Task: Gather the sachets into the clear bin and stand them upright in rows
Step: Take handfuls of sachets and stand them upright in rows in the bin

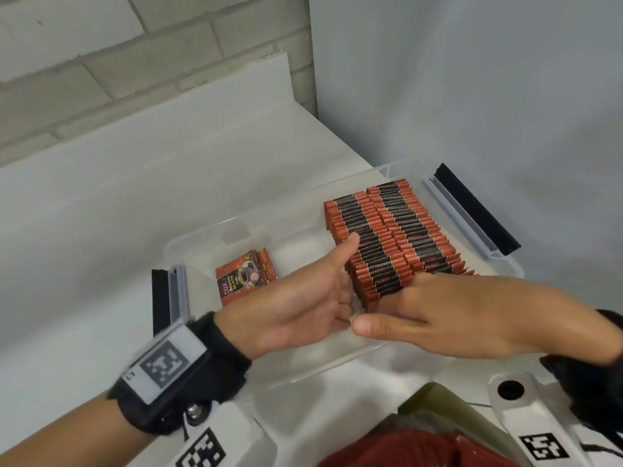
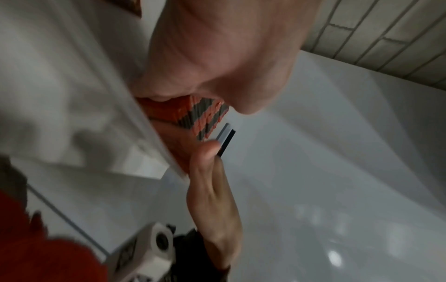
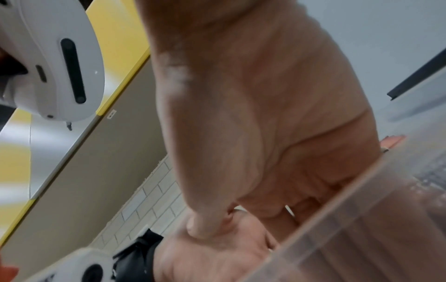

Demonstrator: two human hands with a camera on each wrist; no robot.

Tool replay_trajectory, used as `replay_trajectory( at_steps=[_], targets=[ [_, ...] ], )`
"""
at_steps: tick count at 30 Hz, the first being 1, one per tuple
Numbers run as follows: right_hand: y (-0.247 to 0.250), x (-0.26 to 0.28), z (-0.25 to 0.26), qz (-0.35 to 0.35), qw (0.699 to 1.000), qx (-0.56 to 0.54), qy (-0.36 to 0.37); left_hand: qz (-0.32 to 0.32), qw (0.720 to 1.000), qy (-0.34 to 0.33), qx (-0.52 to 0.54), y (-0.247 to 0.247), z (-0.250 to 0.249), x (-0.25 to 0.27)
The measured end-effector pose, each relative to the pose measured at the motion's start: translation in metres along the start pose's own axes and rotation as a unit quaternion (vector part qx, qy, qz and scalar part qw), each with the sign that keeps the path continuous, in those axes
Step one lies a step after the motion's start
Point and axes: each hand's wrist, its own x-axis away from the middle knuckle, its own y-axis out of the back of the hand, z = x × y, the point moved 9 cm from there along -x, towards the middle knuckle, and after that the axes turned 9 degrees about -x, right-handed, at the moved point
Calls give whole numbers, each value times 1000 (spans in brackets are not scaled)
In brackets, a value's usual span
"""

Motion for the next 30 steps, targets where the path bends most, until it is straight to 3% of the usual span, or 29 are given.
replay_trajectory(
  at_steps=[2, 4, 6, 8, 10, 18, 25, 28, 30],
  targets=[
    [5, -2, 7, 0, 1000, -10, 20, -49, 996, -15, -69, 21, -14, 14],
    [10, -9, 23, -12, 999, -12, 49, -124, 962, -33, -241, 56, -33, 28],
    [10, -22, 41, -8, 997, -26, 68, -155, 882, -32, -445, 81, -53, 42],
    [4, -38, 53, 13, 998, -20, 65, -126, 789, 13, -602, 97, -58, 46],
    [-7, -55, 60, 41, 998, -4, 51, -83, 719, 60, -688, 108, -54, 45],
    [-41, -91, 61, 143, 982, 120, -14, -9, 574, 139, -807, 115, -30, 26],
    [-43, -98, 66, 132, 985, 105, -25, 5, 443, 131, -887, 118, -20, 15],
    [-41, -107, 64, 110, 993, 41, -29, 21, 428, 118, -896, 118, -19, 13],
    [-37, -110, 60, 89, 996, -11, -26, 19, 444, 106, -889, 118, -20, 14]
  ],
)
